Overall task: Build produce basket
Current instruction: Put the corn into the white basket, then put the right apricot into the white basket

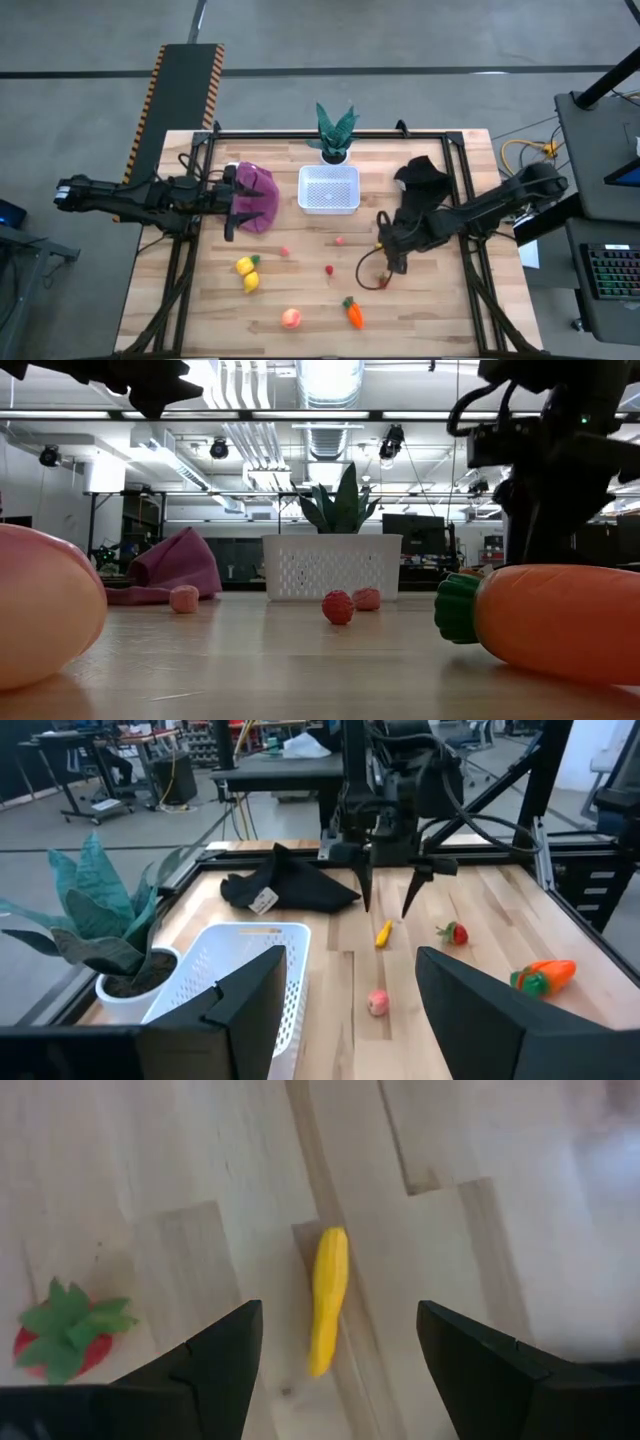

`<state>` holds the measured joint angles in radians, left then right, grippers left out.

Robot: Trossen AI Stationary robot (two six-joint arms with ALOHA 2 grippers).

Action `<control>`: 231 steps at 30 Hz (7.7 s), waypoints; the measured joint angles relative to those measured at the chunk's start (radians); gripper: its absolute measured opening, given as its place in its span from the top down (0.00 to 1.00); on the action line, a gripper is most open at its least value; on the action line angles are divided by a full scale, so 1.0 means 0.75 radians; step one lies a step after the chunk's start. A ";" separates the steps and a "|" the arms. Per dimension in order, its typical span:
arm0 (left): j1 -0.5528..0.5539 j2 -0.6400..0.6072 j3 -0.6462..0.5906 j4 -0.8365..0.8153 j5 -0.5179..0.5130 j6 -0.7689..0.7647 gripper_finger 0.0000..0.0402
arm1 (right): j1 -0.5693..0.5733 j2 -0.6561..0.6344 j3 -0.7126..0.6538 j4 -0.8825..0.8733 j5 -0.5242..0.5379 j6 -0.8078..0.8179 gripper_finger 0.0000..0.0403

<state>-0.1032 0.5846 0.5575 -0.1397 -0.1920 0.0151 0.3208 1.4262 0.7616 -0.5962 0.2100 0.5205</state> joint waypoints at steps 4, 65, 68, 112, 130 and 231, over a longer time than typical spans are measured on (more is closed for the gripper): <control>0.000 0.002 0.000 0.000 0.000 0.001 0.48 | 0.000 0.075 0.000 0.036 0.001 0.000 0.36; 0.001 0.032 0.000 -0.010 0.001 0.020 0.48 | -0.115 -0.270 -0.552 1.674 0.213 -0.577 0.97; 0.001 0.036 -0.001 0.005 0.001 0.033 0.48 | -0.201 -0.258 -0.549 1.674 0.210 -0.639 0.97; 0.000 0.037 -0.001 -0.015 0.001 0.036 0.48 | -0.727 0.385 0.480 0.350 0.211 -0.795 0.97; 0.000 0.039 -0.001 -0.014 0.001 0.036 0.48 | -0.734 0.378 0.513 0.300 0.124 -0.726 0.59; 0.001 0.051 0.000 -0.013 -0.033 0.067 0.48 | -0.233 0.199 0.330 0.936 0.058 -0.640 0.92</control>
<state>-0.1024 0.6229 0.5575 -0.1494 -0.2169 0.0650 0.1464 1.5757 1.0092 0.1058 0.2538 0.0405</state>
